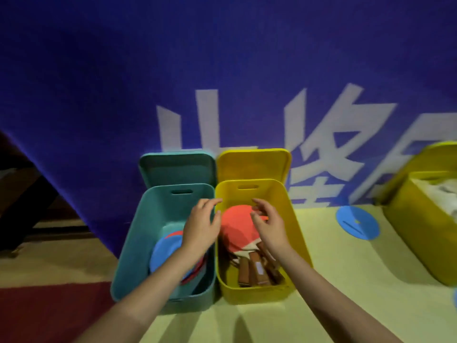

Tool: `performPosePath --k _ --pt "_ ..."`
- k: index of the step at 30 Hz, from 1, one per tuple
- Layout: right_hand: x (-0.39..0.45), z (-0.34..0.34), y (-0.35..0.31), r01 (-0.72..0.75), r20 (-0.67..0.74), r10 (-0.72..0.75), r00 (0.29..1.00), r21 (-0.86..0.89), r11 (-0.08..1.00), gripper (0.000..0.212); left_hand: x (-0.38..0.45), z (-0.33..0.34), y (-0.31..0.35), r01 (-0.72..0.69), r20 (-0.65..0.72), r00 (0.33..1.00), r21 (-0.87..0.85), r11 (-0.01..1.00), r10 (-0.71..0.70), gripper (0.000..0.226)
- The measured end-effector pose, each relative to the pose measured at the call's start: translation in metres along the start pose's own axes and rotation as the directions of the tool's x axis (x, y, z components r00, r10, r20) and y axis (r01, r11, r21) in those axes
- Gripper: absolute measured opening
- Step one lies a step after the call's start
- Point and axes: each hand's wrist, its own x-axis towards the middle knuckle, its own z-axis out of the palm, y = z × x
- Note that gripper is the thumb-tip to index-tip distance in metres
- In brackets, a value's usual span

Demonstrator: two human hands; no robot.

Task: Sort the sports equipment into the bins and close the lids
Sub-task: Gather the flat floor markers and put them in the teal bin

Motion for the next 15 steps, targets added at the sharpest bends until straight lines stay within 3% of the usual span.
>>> performPosePath --k 5,8,11,15 --pt "-0.032 -0.133 0.05 -0.212 -0.225 0.191 0.955 -0.073 0.975 0.03 -0.007 0.084 0.101 -0.131 0.17 0.973 -0.148 0.98 0.156 0.033" --pt "-0.05 -0.206 0.097 -0.367 -0.306 0.313 0.899 -0.139 0.92 0.031 -0.011 0.134 0.146 -0.128 0.261 0.947 -0.221 0.967 0.185 0.034" --pt "-0.064 -0.273 0.146 -0.51 -0.321 0.429 0.844 -0.238 0.826 0.035 -0.011 0.187 0.178 -0.095 0.347 0.925 -0.189 0.977 0.157 0.035" --pt "-0.077 -0.355 0.202 -0.634 -0.37 0.526 0.766 -0.298 0.714 0.037 -0.009 0.262 0.202 0.052 0.463 0.887 -0.075 0.996 -0.011 0.036"
